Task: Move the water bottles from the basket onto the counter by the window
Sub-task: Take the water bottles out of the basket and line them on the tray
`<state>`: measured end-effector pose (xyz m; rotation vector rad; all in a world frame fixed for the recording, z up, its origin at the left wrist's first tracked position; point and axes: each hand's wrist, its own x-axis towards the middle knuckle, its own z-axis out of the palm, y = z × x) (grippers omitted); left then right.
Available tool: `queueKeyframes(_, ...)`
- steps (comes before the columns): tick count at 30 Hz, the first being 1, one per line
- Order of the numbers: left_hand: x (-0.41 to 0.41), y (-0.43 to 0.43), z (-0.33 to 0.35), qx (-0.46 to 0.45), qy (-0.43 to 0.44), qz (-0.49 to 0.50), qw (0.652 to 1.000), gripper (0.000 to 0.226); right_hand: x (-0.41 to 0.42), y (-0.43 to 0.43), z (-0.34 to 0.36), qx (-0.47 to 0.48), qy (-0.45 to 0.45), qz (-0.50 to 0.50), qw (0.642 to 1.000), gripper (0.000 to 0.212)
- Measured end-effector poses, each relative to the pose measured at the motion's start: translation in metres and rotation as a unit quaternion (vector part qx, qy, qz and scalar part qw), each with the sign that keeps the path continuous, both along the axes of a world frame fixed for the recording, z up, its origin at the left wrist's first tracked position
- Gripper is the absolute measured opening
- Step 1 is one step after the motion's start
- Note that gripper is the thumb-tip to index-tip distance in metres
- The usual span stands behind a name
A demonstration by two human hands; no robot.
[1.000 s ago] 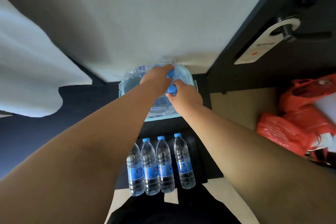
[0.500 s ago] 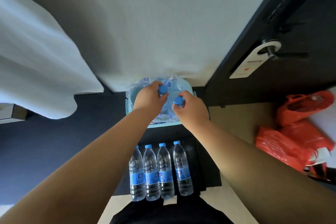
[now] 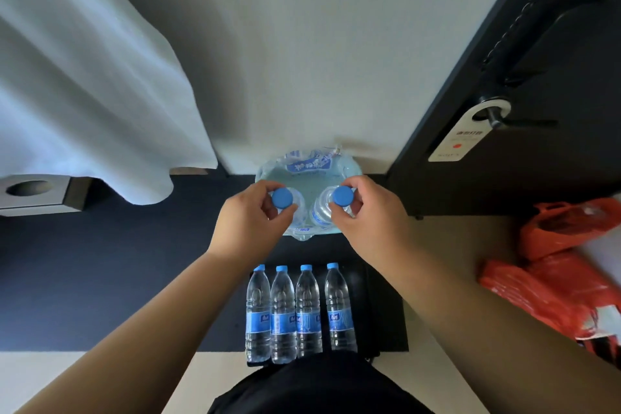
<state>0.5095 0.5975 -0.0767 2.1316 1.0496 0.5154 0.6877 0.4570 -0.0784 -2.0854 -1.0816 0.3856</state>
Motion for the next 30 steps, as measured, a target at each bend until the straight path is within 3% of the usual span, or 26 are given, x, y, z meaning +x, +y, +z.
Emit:
queueKeyframes(7, -0.044, -0.040, 0.002, -0.013, 0.019, 0.006, 1.000, 0.026, -0.018, -0.049, 0.000, -0.008, -0.042, 0.042, 0.998, 0.019)
queueKeyframes(17, -0.067, -0.080, -0.070, -0.165, 0.171, -0.021, 0.971, 0.020, -0.023, -0.091, -0.075, -0.198, 0.073, 0.083, 0.974, 0.011)
queueKeyframes(22, -0.062, -0.087, -0.108, -0.180, 0.248, -0.047, 0.951, 0.010, -0.016, -0.101, -0.109, -0.267, 0.108, 0.050, 0.957, 0.013)
queueKeyframes(30, -0.038, -0.084, -0.136, -0.208, 0.281, -0.055, 0.935, 0.011, -0.007, -0.093, -0.164, -0.344, 0.180, -0.005, 0.921, 0.011)
